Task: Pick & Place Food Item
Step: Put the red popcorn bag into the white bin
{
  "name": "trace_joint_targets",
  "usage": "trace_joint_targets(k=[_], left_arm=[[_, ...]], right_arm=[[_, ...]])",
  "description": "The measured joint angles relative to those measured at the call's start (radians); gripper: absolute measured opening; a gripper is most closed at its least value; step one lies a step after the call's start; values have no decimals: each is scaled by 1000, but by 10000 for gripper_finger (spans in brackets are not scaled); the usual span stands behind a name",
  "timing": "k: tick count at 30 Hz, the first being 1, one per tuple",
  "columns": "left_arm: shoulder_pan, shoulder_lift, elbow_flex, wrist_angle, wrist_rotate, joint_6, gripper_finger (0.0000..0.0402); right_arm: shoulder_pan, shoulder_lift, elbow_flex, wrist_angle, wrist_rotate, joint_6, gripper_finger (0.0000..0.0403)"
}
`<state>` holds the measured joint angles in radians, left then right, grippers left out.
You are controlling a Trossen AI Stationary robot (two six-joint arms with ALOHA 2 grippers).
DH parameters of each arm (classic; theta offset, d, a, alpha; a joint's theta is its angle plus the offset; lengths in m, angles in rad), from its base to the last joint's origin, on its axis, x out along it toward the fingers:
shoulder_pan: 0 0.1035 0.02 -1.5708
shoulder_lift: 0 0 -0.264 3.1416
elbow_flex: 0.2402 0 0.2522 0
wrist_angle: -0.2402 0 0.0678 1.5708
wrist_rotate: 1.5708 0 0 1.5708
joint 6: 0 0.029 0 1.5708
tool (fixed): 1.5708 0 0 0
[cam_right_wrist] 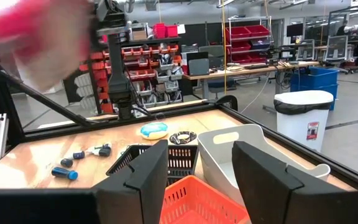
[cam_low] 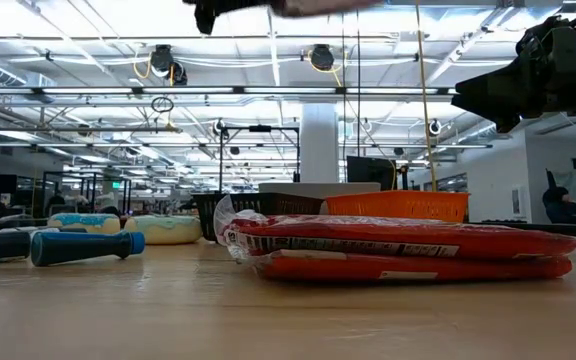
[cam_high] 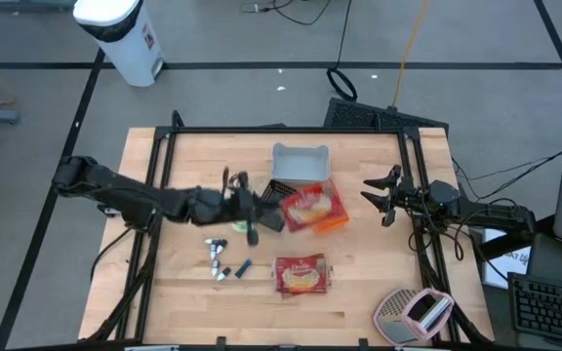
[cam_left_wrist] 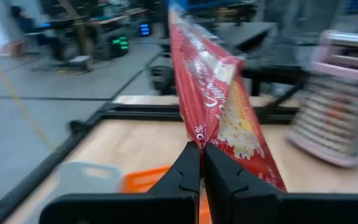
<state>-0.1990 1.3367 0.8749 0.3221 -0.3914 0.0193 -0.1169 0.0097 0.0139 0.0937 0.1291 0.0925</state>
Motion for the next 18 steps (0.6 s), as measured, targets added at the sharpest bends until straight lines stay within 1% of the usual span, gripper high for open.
trace_joint_targets(k=[3,8,10,14,18], left_arm=[[93,-28,0,-68,66,13,3],[306,-28,0,-109,273,76,3],[402,-16,0,-110,360,115,2],[582,8,0,-112,497,150,2],[717,46,0,-107,634,169,2]], right_arm=[[0,0,0,0,0,0,167],[0,0,0,0,0,0,167],[0,0,0,0,0,0,167],[0,0,0,0,0,0,167],[0,0,0,0,0,0,167]])
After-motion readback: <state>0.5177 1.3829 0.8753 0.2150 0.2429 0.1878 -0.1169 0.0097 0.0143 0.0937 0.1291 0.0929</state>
